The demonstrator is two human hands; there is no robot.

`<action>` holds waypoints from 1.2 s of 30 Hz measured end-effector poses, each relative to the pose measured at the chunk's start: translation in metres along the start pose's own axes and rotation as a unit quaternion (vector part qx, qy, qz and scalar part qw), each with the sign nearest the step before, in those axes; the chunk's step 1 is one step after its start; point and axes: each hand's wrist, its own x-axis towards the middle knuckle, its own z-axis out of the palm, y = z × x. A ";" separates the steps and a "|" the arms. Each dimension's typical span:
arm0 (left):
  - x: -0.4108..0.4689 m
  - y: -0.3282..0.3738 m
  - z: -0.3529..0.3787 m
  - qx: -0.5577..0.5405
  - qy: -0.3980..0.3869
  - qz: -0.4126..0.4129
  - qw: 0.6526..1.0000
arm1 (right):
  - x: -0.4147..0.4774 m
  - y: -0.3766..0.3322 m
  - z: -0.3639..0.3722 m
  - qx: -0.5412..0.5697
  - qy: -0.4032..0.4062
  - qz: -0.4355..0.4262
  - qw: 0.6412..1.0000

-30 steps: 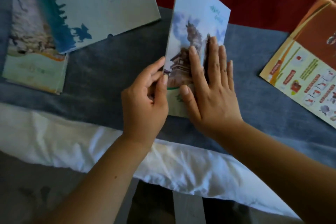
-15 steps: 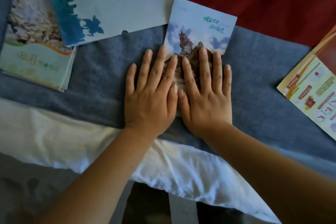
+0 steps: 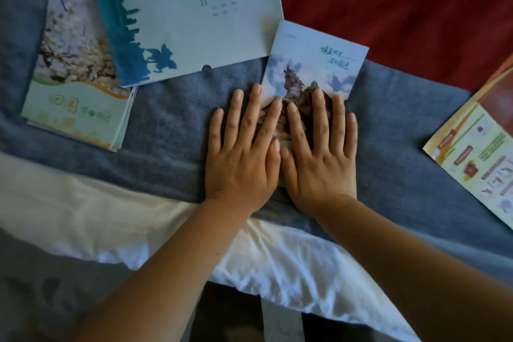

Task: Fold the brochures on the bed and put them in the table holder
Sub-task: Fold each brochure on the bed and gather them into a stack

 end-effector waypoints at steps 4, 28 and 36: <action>-0.005 -0.005 -0.015 -0.090 0.003 0.008 0.996 | -0.015 0.002 -0.011 0.095 0.039 0.042 0.994; -0.011 -0.219 -0.117 -0.192 0.095 -0.174 0.961 | 0.115 -0.163 -0.013 0.040 0.005 -0.113 0.993; 0.008 -0.234 -0.105 -0.195 0.043 -0.198 0.960 | 0.132 -0.144 -0.020 -0.046 -0.024 -0.050 0.997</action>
